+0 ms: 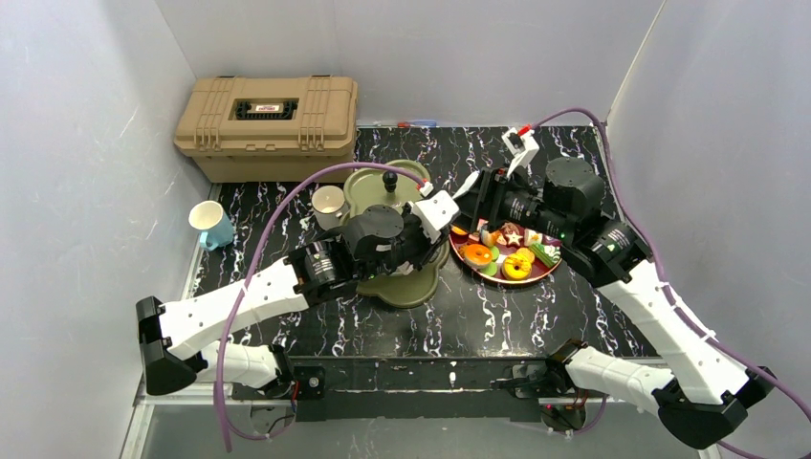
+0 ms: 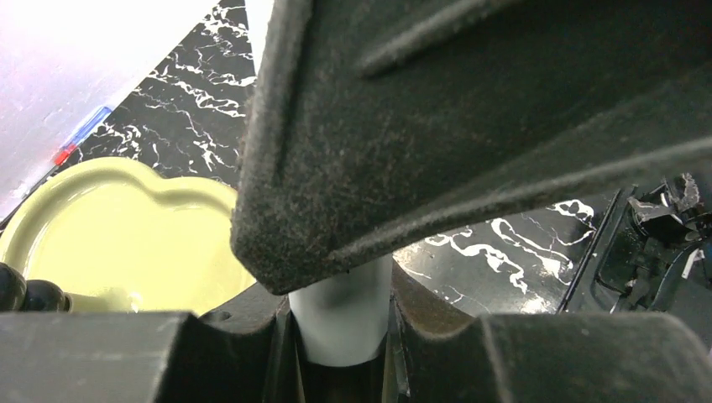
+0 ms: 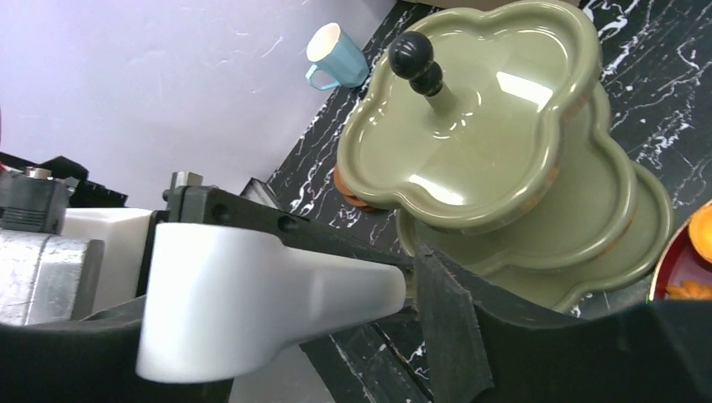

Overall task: Serve the afternoon tea
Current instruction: Pick up the clamp from the tray, then pick up the desert from the tray.

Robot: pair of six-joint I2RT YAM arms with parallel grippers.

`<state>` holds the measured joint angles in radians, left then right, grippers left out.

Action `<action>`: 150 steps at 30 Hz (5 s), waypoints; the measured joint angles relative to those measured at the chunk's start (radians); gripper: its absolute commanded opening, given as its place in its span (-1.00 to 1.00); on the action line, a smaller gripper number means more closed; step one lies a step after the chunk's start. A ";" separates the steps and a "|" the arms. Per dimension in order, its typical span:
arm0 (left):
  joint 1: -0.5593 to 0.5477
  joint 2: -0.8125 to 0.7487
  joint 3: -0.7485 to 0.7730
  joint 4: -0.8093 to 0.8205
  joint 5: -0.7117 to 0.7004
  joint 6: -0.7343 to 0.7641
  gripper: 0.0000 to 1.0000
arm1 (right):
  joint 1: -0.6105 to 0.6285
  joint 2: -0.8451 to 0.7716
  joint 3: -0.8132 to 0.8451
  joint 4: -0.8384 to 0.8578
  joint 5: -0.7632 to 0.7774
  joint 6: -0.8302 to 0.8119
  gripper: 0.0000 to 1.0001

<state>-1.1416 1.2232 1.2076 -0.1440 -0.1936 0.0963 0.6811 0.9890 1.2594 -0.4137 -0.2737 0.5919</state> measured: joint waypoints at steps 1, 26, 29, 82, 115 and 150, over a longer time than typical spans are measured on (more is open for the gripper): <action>0.002 0.000 0.000 -0.003 0.000 0.001 -0.92 | 0.001 0.005 0.000 0.010 -0.004 0.006 0.19; 0.005 -0.012 0.006 -0.046 0.040 0.000 0.10 | 0.001 0.003 0.082 -0.108 0.179 -0.073 -0.55; 0.005 -0.016 0.006 -0.043 0.056 -0.008 -0.29 | 0.001 0.001 0.082 -0.109 0.187 -0.074 -0.55; 0.006 -0.029 -0.037 0.037 0.021 0.104 -1.00 | -0.010 -0.018 -0.039 -0.093 0.139 -0.003 0.25; 0.092 -0.028 0.106 -0.099 0.160 0.024 0.96 | -0.005 -0.009 -0.018 -0.222 0.356 -0.140 -0.53; 1.035 0.157 0.438 -0.866 0.346 -0.044 0.96 | -0.016 0.208 -0.211 0.097 0.900 -0.325 -0.18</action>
<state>-0.1066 1.3800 1.6455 -1.0100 0.1520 0.0525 0.6655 1.1969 1.0489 -0.3168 0.6258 0.2665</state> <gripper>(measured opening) 0.981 0.414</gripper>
